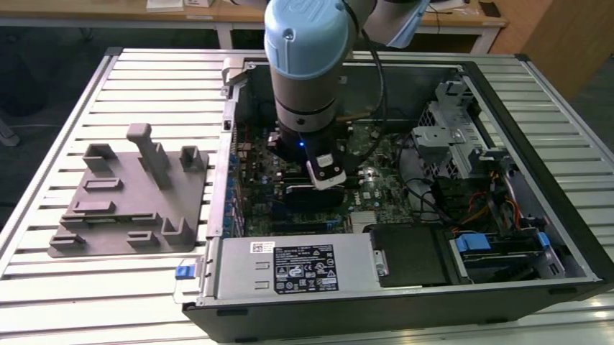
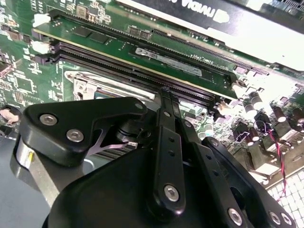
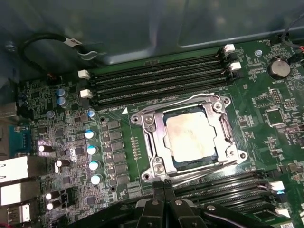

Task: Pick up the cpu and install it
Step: 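Install the second cpu locking lever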

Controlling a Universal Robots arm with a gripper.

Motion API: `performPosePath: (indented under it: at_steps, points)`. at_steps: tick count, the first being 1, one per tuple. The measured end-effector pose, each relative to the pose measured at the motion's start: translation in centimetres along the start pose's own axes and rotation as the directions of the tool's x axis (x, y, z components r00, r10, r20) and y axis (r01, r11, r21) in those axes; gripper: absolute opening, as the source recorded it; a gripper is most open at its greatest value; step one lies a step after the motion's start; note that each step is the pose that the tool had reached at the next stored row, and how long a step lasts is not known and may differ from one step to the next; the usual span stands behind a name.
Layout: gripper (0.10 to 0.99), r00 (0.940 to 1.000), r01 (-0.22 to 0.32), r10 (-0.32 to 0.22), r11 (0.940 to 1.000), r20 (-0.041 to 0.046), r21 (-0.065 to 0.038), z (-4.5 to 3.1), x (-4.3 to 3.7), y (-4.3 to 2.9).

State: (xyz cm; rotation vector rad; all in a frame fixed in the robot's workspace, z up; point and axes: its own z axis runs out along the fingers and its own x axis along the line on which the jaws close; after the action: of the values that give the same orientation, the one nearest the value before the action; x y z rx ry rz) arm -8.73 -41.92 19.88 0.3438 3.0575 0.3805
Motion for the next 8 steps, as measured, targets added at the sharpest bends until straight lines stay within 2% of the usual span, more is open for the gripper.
performPosePath:
  at_steps: [3,8]
  points:
    - [0.106,1.0000,-0.001,0.001,1.0000,-0.0021,-0.010,0.16,0.13,-0.09]
    - [0.106,1.0000,-0.001,0.001,0.9999,-0.0026,-0.012,0.22,0.16,-0.12]
